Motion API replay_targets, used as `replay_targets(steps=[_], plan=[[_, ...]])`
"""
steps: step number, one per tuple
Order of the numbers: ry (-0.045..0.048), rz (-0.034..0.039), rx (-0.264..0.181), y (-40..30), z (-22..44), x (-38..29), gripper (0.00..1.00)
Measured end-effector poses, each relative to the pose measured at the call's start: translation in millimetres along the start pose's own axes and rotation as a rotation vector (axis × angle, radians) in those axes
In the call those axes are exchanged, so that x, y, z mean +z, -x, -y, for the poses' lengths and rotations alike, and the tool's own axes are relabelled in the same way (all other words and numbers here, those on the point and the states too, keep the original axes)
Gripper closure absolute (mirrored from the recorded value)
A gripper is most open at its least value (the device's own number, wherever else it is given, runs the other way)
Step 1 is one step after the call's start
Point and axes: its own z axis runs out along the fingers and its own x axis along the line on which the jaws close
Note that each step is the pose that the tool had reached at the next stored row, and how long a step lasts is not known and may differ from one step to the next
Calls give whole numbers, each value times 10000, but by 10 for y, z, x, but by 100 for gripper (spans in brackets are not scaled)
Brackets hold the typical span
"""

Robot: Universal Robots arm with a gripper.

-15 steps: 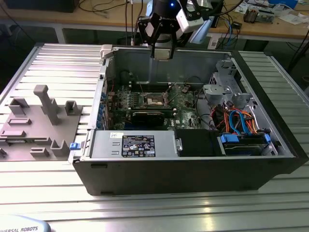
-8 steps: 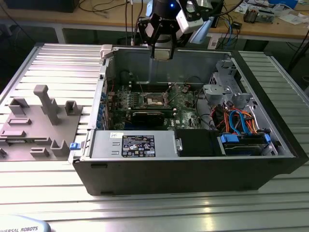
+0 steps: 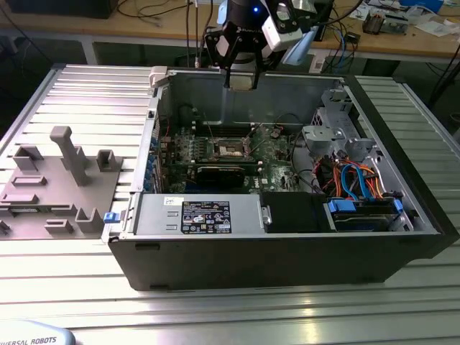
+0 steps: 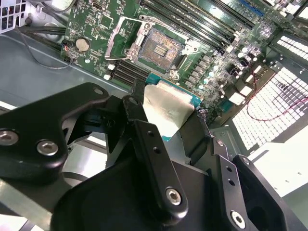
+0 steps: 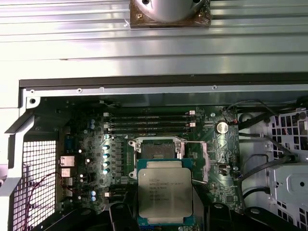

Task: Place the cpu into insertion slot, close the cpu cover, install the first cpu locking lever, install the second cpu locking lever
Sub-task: 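Place the cpu into insertion slot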

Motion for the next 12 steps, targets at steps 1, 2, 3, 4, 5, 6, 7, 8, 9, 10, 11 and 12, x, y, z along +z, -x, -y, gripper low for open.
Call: replay_targets(steps=[1,2,3,4,5,6,7,8,9,10,11,12], plan=[[0,0,0,0,0,2,46],[0,1,0,0,0,5,46],[0,0,0,0,1,6,46],[0,0,0,-1,1,8,46],[0,1,0,-1,1,11,46],[0,0,0,-1,1,15,46],[1,1,0,-1,2,19,46],[1,1,0,-2,2,23,46],[1,0,0,-2,2,27,46],[0,0,0,-2,3,29,46],[0,0,0,-2,3,34,46],[0,1,0,-2,3,36,46]])
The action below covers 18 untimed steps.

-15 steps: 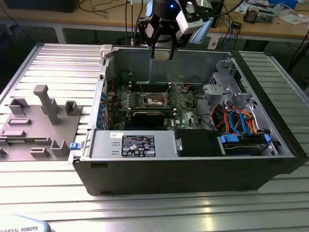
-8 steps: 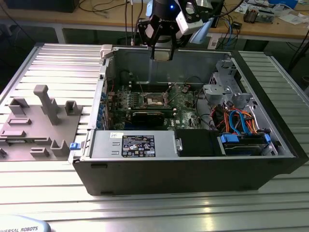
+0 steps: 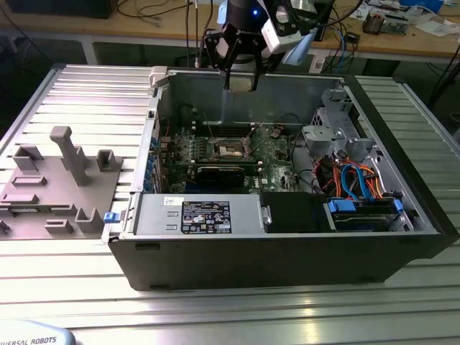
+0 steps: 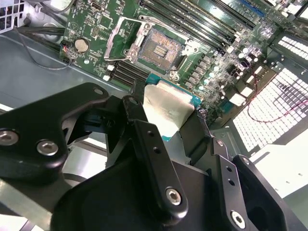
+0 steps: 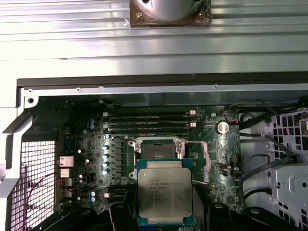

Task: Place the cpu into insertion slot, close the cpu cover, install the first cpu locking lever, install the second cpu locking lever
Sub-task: 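Place the cpu into insertion slot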

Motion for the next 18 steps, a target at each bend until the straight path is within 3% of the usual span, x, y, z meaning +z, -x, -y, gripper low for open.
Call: replay_targets(steps=[18], plan=[[-4,0,0,-42,11,106,46]])
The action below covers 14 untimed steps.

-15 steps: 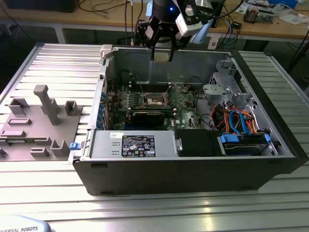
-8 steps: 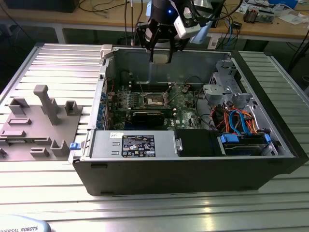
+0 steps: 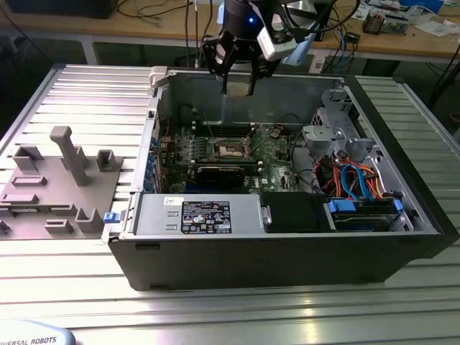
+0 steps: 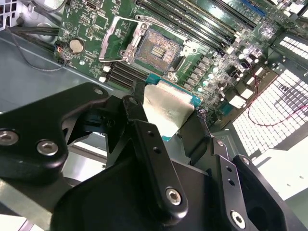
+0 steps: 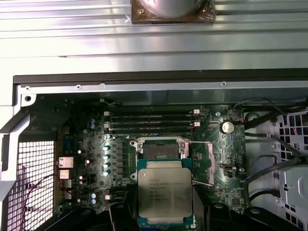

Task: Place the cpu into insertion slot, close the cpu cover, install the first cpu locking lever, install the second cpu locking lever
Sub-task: 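Place the cpu into insertion slot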

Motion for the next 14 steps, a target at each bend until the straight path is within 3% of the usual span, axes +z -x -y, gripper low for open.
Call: replay_targets(steps=[14], plan=[[-1,-1,0,1,6,71,46]])
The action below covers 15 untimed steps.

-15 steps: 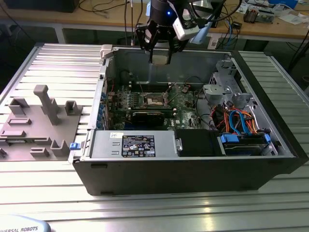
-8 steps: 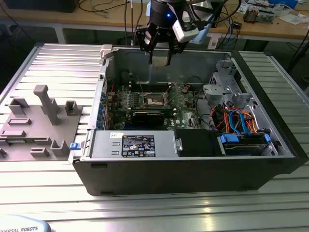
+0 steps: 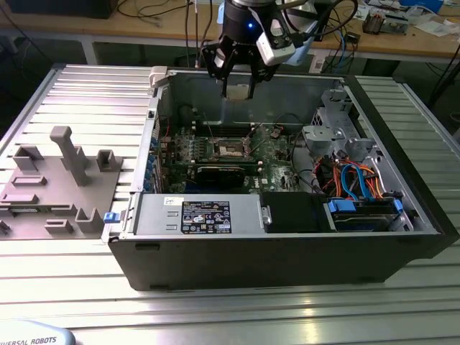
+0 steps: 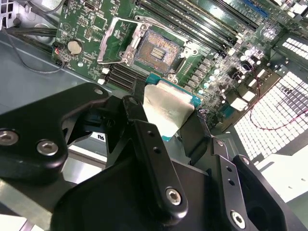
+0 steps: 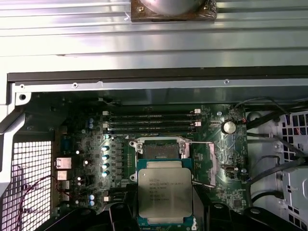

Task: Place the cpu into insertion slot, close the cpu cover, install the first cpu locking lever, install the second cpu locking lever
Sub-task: 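Place the cpu into insertion slot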

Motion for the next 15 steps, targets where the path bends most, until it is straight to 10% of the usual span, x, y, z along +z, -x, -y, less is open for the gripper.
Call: replay_targets(steps=[15], plan=[[0,1,0,1,2,26,46]])
